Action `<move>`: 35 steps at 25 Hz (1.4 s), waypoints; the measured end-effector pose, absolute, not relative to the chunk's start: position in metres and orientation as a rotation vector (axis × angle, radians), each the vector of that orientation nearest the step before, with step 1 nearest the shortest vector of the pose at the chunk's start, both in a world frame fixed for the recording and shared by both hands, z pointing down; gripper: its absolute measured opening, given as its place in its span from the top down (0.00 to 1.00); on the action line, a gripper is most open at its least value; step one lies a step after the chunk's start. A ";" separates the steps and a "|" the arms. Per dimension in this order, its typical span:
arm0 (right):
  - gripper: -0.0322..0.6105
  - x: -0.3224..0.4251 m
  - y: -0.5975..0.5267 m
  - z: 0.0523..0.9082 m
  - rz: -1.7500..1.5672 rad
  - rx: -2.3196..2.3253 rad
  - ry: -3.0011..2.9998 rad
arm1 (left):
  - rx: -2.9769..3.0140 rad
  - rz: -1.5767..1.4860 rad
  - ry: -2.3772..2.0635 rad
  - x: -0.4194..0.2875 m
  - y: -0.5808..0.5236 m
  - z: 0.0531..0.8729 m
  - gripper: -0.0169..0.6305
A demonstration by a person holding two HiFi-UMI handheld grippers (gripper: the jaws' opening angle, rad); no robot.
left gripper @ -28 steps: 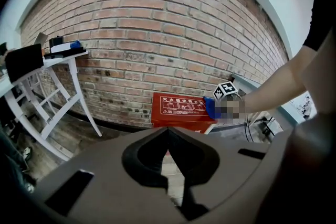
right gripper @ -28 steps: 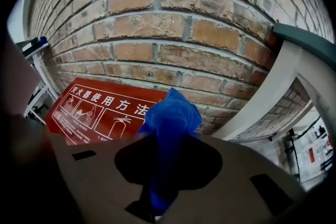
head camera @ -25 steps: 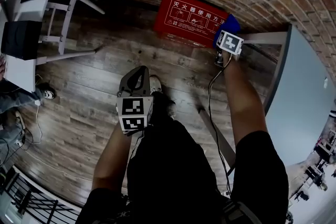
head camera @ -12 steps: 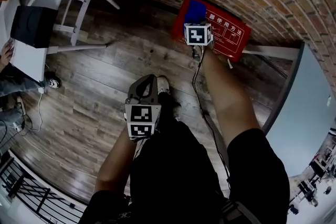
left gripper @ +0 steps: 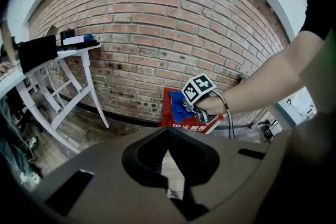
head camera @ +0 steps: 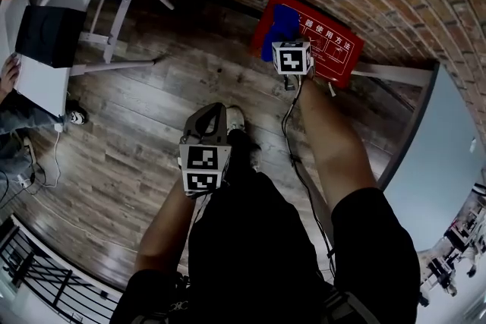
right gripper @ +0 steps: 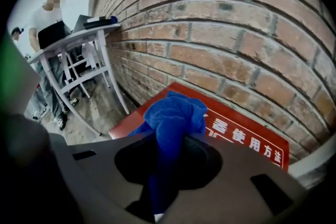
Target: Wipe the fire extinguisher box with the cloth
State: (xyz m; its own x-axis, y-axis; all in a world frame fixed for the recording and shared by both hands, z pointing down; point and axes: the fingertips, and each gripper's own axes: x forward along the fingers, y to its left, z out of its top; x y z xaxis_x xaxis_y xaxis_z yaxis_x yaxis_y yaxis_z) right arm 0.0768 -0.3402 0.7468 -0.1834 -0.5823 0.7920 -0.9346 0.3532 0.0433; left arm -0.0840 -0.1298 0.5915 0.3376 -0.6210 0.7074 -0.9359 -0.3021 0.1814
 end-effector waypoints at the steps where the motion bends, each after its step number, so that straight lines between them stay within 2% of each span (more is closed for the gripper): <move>1: 0.82 0.095 -0.337 0.748 0.614 1.352 -1.864 | 2.025 0.702 -1.356 -0.083 -0.131 0.590 0.96; 12: 0.82 0.289 -0.271 0.743 0.777 1.736 -1.553 | 1.995 0.594 -1.250 -0.047 -0.127 0.584 0.96; 18: 0.82 0.332 -0.220 0.749 0.856 1.889 -1.448 | 1.996 0.621 -1.250 -0.038 -0.113 0.591 0.96; 22: 0.82 0.324 -0.218 0.749 0.752 1.793 -1.424 | 2.003 0.637 -1.257 -0.037 -0.103 0.591 0.96; 26: 0.82 0.284 -0.232 0.751 0.647 1.652 -1.518 | 1.995 0.629 -1.267 -0.035 -0.099 0.589 0.96; 35: 0.82 0.110 -0.284 0.753 0.504 1.365 -1.819 | 1.961 0.649 -1.355 -0.059 -0.087 0.588 0.96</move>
State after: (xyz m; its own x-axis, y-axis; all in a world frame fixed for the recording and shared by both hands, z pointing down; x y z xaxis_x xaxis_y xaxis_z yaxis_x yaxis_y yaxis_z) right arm 0.1105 -0.2840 0.7529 -0.1084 -0.6152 0.7809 -0.9294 0.3416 0.1401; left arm -0.0587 -0.0868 0.5878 0.3409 -0.6130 0.7128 -0.9396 -0.2470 0.2369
